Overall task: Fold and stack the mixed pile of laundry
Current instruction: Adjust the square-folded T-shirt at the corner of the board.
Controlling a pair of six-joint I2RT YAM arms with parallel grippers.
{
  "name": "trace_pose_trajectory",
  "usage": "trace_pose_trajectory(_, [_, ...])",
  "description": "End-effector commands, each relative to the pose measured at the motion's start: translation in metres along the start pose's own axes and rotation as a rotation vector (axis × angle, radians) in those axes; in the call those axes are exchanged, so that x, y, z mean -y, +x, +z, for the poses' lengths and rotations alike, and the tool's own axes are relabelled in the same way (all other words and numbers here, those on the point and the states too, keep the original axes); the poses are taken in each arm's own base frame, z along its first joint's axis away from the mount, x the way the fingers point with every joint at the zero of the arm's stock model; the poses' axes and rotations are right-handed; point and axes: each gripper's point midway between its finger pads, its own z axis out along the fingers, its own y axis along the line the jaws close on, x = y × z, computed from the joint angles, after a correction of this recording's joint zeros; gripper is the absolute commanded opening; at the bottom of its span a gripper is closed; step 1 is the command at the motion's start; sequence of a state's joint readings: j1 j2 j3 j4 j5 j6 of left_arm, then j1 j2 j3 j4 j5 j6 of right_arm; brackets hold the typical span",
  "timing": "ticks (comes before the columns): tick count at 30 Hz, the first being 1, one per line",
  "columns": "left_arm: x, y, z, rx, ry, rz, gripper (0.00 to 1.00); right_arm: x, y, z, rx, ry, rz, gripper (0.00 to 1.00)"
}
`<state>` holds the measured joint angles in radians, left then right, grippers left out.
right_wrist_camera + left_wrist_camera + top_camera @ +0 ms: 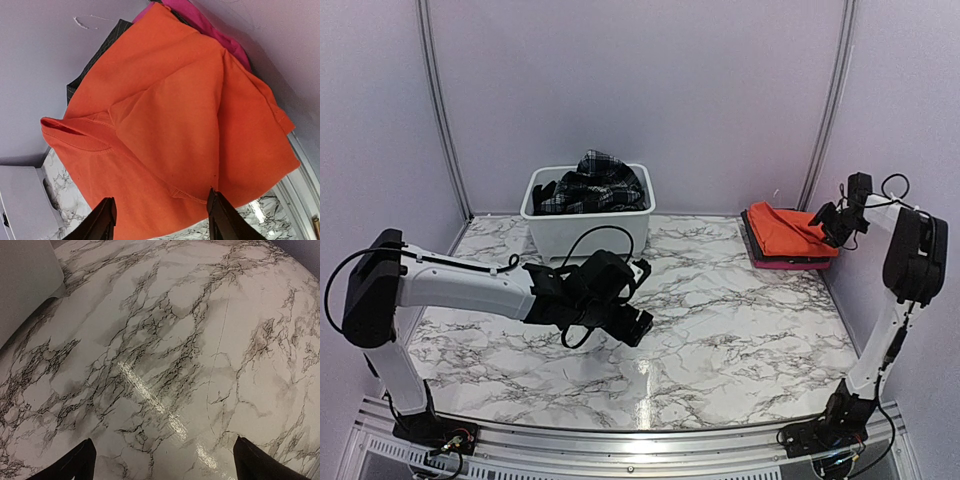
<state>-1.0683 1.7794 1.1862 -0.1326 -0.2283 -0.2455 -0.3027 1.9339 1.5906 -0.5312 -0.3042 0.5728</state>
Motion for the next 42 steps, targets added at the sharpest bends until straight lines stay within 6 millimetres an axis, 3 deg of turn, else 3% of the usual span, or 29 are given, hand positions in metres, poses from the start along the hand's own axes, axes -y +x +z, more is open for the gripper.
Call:
trace_pose_trajectory(1, [-0.003, -0.008, -0.004, 0.008, -0.005, 0.01, 0.99, 0.008, -0.007, 0.001, 0.021, 0.022, 0.04, 0.59])
trace_pose_trajectory(15, [-0.005, -0.006, -0.001, -0.001, -0.003, 0.011, 0.99, 0.016, 0.003, -0.008, 0.031, 0.044, 0.058, 0.54])
trace_pose_trajectory(24, [-0.005, -0.004, 0.001, -0.007, -0.001, 0.016, 0.99, 0.001, -0.023, -0.003, 0.082, 0.001, 0.051, 0.44])
trace_pose_trajectory(31, [-0.007, -0.003, 0.003, -0.011, -0.005, 0.011, 0.99, 0.003, -0.022, 0.009, 0.072, -0.011, 0.071, 0.33])
trace_pose_trajectory(42, [-0.009, -0.007, 0.003, -0.006, -0.011, 0.006, 0.99, 0.0, -0.016, 0.014, 0.052, -0.046, 0.103, 0.4])
